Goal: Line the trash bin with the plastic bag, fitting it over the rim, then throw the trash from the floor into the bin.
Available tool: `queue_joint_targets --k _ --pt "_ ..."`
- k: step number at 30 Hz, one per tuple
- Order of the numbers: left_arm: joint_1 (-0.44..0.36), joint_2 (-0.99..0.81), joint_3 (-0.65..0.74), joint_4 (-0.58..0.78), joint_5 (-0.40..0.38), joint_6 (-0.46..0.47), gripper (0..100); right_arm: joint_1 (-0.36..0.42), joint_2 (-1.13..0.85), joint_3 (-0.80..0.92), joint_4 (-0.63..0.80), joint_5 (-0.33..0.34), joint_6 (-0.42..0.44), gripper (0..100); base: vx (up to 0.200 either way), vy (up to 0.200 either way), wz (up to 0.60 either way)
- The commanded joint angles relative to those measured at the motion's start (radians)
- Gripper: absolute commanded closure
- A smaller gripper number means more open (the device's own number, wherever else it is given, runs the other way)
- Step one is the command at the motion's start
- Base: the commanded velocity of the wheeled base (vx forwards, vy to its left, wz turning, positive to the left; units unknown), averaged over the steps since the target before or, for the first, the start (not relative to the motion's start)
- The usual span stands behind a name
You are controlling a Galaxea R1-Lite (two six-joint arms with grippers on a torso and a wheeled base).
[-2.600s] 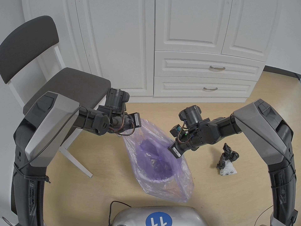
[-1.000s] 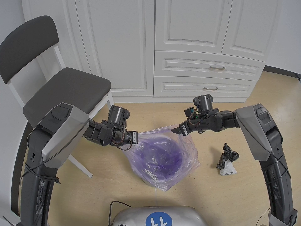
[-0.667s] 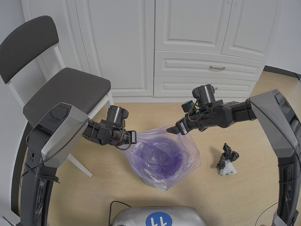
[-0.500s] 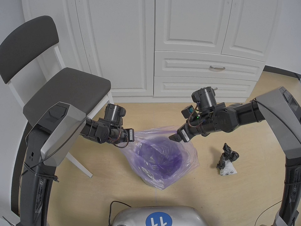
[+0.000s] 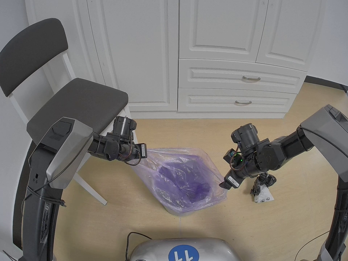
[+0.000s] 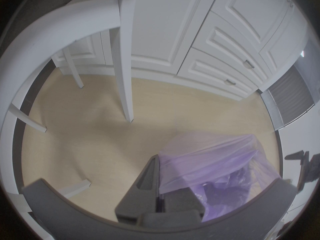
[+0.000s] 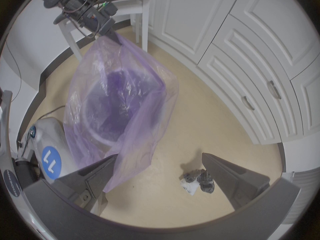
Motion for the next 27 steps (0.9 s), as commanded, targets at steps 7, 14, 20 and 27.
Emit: queue_joint_targets --k 7,14,20,27 --pt "-0.018 0.013 -0.022 0.175 -0.009 0.038 100 -0.104 0.106 0.142 -0.206 0.009 -0.018 0 0.000 0.000 0.00" --pt "-0.034 0.038 -0.026 0.196 -0.006 0.041 100 -0.129 0.200 0.182 -0.342 0.053 -0.020 0 0.000 0.000 0.00" --pt "-0.029 0.043 -0.022 0.242 -0.005 0.107 100 -0.127 0.244 0.169 -0.350 0.096 -0.026 0 0.000 0.000 0.00" --pt "-0.014 0.072 -0.049 0.164 0.000 0.098 100 -0.130 0.298 0.109 -0.353 0.086 -0.023 0 0.000 0.000 0.00"
